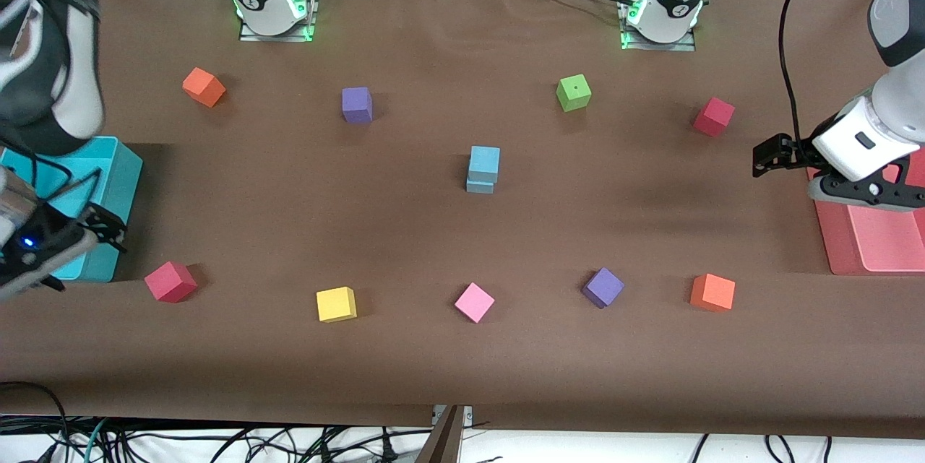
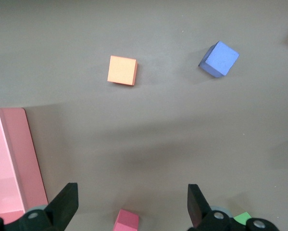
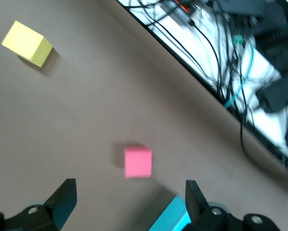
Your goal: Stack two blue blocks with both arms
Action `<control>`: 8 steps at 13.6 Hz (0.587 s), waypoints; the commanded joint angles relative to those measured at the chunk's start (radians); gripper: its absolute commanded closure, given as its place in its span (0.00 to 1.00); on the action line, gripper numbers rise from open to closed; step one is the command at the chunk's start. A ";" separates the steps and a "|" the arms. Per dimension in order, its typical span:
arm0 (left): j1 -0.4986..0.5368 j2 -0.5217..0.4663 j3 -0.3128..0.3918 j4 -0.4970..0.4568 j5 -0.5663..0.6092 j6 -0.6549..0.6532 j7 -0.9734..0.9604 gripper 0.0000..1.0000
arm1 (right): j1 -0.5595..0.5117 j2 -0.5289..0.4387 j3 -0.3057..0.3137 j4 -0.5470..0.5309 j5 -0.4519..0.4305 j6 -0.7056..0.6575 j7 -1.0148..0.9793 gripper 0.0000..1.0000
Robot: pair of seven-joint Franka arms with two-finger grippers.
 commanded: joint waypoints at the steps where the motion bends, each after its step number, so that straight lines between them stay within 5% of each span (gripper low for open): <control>1: 0.004 -0.067 0.008 -0.078 0.007 0.038 0.016 0.00 | -0.039 -0.158 0.061 -0.096 -0.030 -0.138 0.342 0.00; 3: -0.008 -0.099 0.005 -0.084 -0.002 0.038 0.013 0.00 | -0.080 -0.228 0.121 -0.126 -0.033 -0.223 0.522 0.00; 8: -0.020 -0.119 0.002 -0.080 0.004 0.032 0.013 0.00 | -0.128 -0.313 0.129 -0.251 -0.134 -0.242 0.529 0.00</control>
